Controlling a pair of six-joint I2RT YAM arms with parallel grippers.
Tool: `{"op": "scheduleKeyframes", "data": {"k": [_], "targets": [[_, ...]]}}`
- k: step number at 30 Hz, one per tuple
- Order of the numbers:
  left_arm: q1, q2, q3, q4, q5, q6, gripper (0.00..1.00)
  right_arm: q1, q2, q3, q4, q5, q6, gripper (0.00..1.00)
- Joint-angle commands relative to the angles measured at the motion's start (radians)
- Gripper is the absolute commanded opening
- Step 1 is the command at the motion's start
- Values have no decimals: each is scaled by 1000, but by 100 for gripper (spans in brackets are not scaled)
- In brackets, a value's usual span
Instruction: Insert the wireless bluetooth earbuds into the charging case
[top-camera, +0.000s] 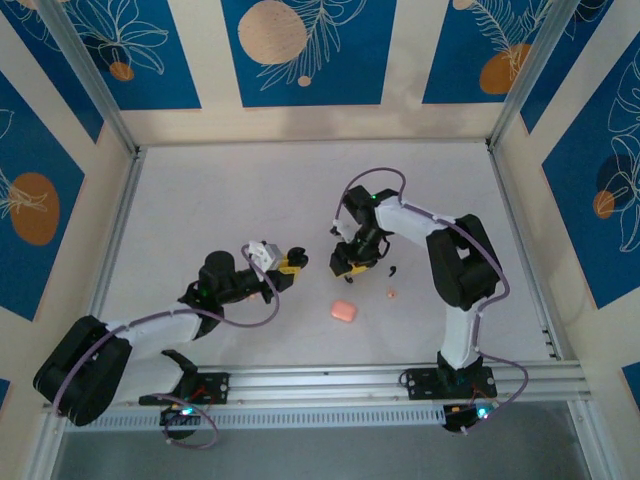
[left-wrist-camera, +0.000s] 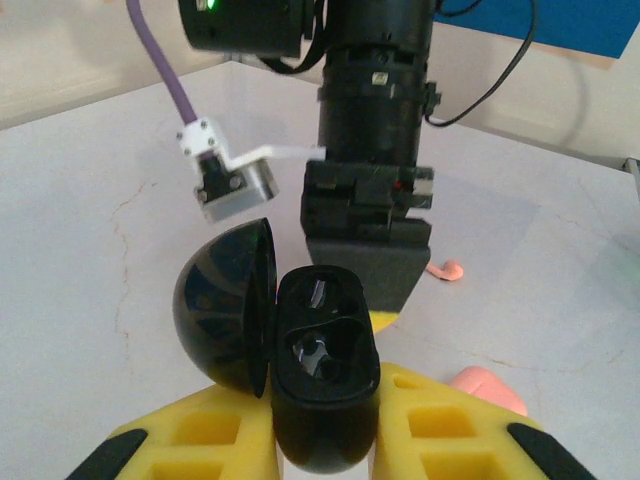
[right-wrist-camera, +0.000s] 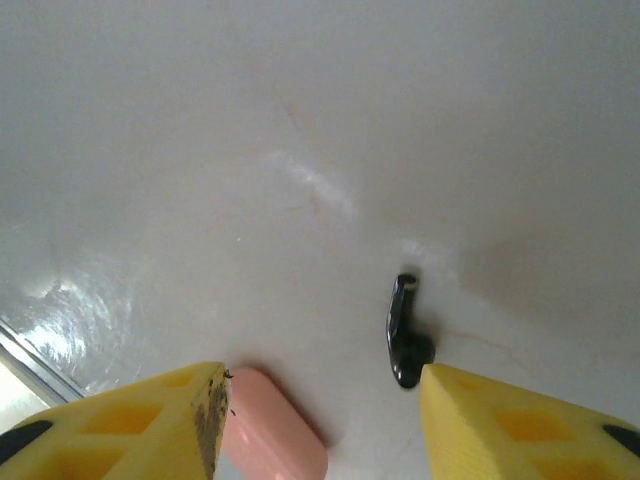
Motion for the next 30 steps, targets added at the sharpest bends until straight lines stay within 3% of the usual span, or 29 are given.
{"op": "scheduleKeyframes", "data": {"k": [1,13,30], "targets": [[9,-31,-11,-14,-11,26,22,-16,-35,41,-65,34,4,54],[11,-102,-19,-83,-45,48,23,22,69,115,-67,49,102,50],[10,-130,-20,-114,-57,57,23,45,172,121,-37,1,85,43]]}}
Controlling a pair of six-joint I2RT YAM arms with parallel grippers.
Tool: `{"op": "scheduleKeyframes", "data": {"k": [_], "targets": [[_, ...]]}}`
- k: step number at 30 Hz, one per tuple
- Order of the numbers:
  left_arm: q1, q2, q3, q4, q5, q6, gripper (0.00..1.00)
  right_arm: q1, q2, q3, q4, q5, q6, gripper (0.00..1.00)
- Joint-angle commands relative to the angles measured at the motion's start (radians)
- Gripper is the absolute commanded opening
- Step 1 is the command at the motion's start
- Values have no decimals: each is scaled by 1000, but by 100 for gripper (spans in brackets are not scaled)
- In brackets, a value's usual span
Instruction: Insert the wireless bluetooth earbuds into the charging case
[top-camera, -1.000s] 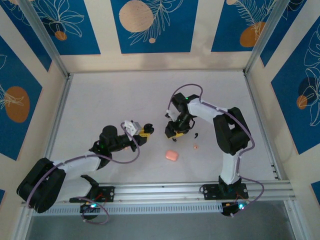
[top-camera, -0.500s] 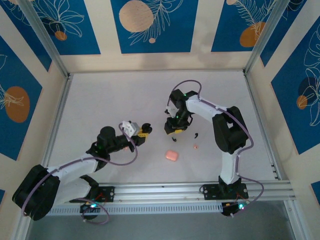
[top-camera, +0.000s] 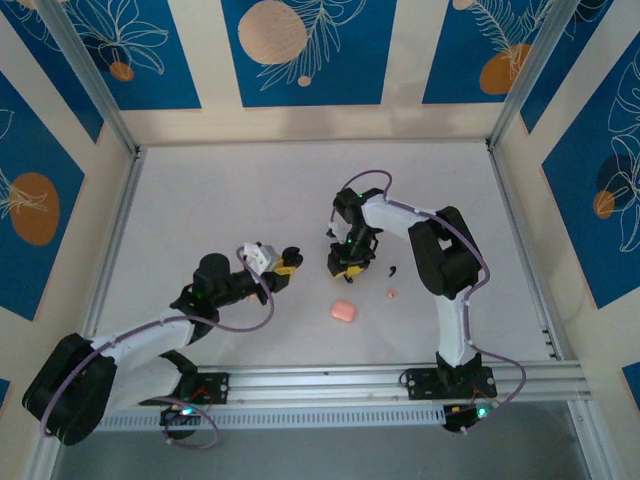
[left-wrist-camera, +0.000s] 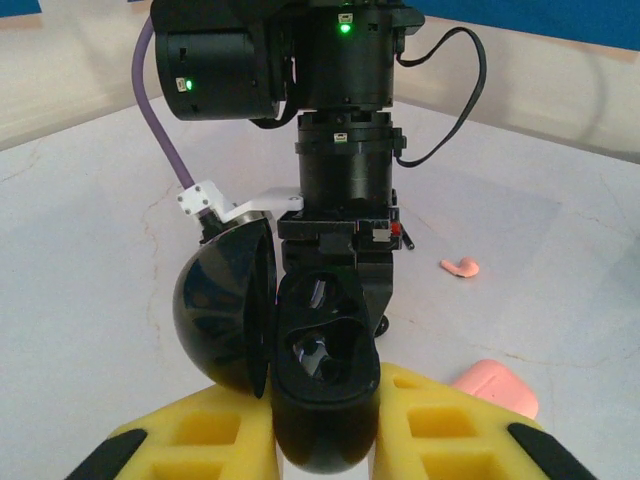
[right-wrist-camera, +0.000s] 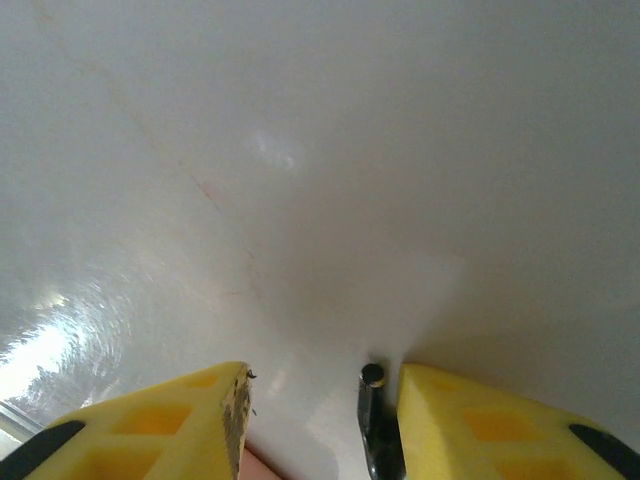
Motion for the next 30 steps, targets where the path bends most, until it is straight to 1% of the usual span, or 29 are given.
{"op": "scheduleKeyframes", "data": {"k": [1,5,18,26,30], "targets": [[10,-20,-11,-11,-12,26,23,12,18,22,-9,-53,-4,43],[11,-19,-11,-11,-14,28,23,22,20,23,-19,-76,-32,42],[11,-33,-12,-21,-11,30,23,43,8,5,-82,-80,-99,38],[11,-61,-22,-44,-15,34,23,69,-41,-28,-100,-80,-124,38],[10,-65,-24,-52,-14,37,23,72,-89,-32,-105,-68,-109,37]]}}
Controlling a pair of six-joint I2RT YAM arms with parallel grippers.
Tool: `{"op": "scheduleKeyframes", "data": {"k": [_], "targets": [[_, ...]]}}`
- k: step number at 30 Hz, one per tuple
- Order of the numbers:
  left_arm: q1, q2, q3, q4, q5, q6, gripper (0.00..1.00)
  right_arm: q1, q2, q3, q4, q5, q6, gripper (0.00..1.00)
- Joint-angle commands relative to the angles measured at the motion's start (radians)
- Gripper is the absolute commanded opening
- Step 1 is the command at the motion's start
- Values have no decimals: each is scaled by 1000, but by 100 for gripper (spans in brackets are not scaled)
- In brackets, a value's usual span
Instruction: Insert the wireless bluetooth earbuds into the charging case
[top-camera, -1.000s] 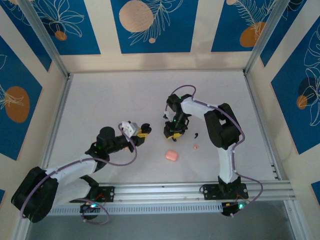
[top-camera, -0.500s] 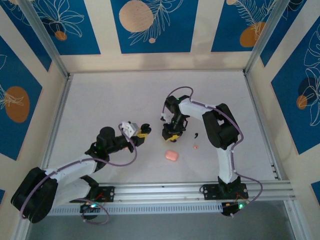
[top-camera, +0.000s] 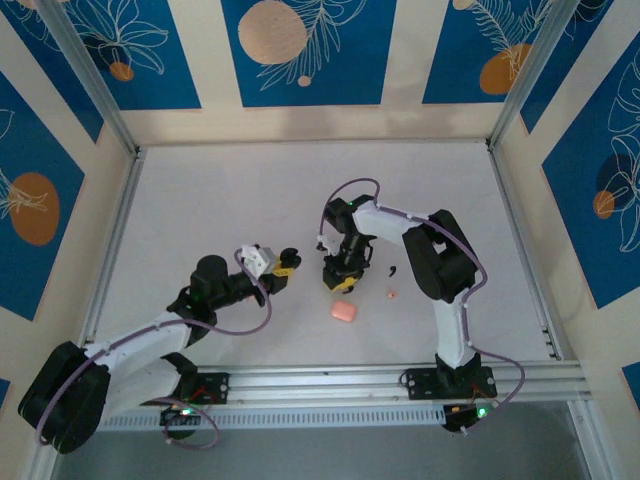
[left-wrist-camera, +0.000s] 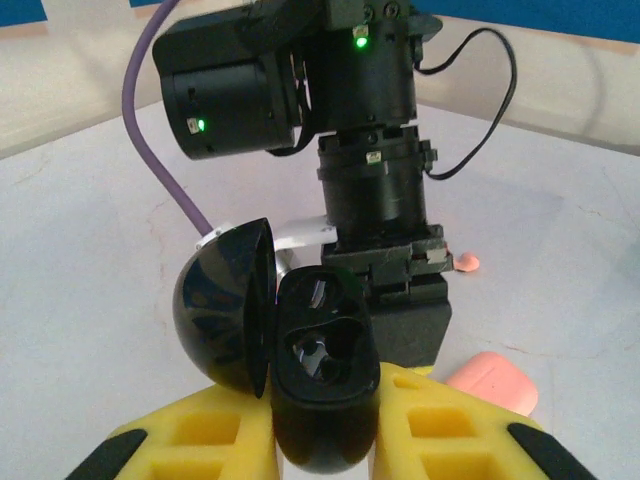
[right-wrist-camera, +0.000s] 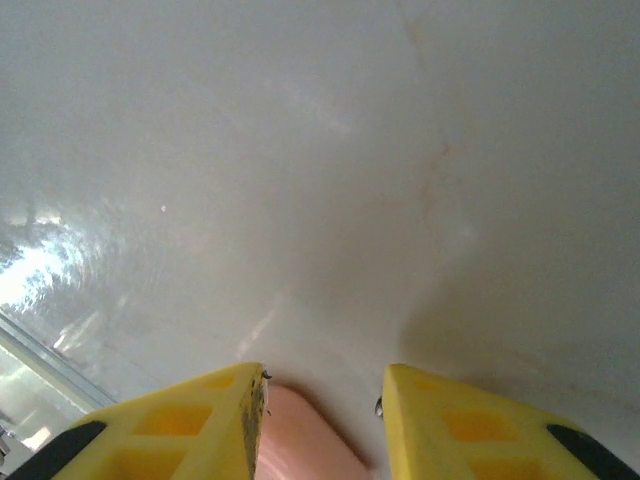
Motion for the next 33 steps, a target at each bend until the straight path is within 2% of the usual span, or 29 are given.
{"op": "scheduleKeyframes", "data": {"k": [1,6,9,13,17,23,33], "targets": [[10,-15,-13,-11,-7,18,22,5,-86,-6,-37,-10,3,37],[10,-9,-13,-8,-7,22,23,-10,-162,3,-41,-5,115,40],[10,-3,-12,-5,-4,23,22,-44,-208,-11,-39,-12,261,40],[10,15,-12,10,-6,21,22,-104,-305,-110,45,-80,447,40],[10,42,-12,38,2,16,22,-146,-372,-218,108,-65,555,43],[10,73,-6,65,18,10,22,-168,-376,-327,190,-55,631,47],[10,93,-1,76,19,8,23,-144,-263,-310,245,-75,632,47]]}}
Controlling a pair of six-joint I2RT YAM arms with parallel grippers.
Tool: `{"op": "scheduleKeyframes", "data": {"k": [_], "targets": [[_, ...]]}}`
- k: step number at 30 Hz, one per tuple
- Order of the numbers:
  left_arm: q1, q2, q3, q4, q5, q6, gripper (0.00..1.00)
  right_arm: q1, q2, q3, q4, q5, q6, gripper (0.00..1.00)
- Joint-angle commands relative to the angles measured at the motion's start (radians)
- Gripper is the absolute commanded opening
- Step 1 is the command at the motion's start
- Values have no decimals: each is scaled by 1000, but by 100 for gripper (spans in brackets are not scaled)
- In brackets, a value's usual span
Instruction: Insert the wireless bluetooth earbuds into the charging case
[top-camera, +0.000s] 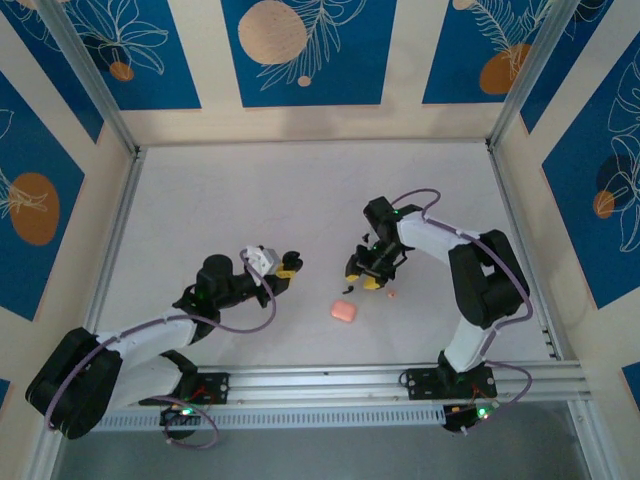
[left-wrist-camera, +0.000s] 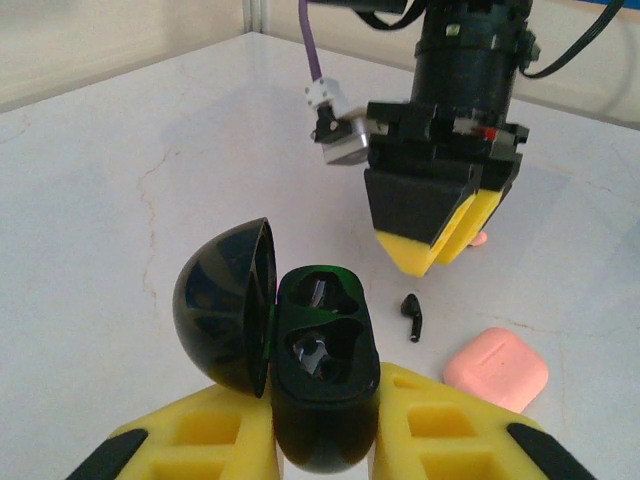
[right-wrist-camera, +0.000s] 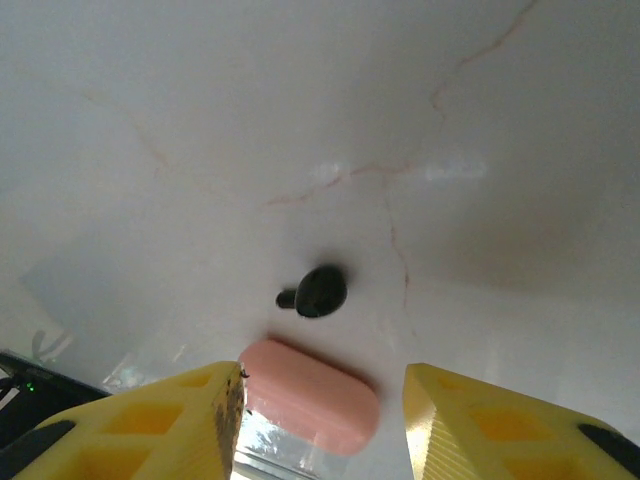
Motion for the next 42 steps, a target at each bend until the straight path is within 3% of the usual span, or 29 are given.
{"op": "scheduleKeyframes", "data": {"k": [1,18,28,42], "targets": [[11,2,2,31,18,8,22,19,40,26,15,-37,19,46],[11,-39,-1,-14,-1,22,23,64,136,135,41,-84,-3,41],[11,-45,1,-24,-2,25,23,91,112,194,-165,94,-22,41],[10,-52,-2,-30,-1,25,22,126,195,179,-106,59,-4,36]]}}
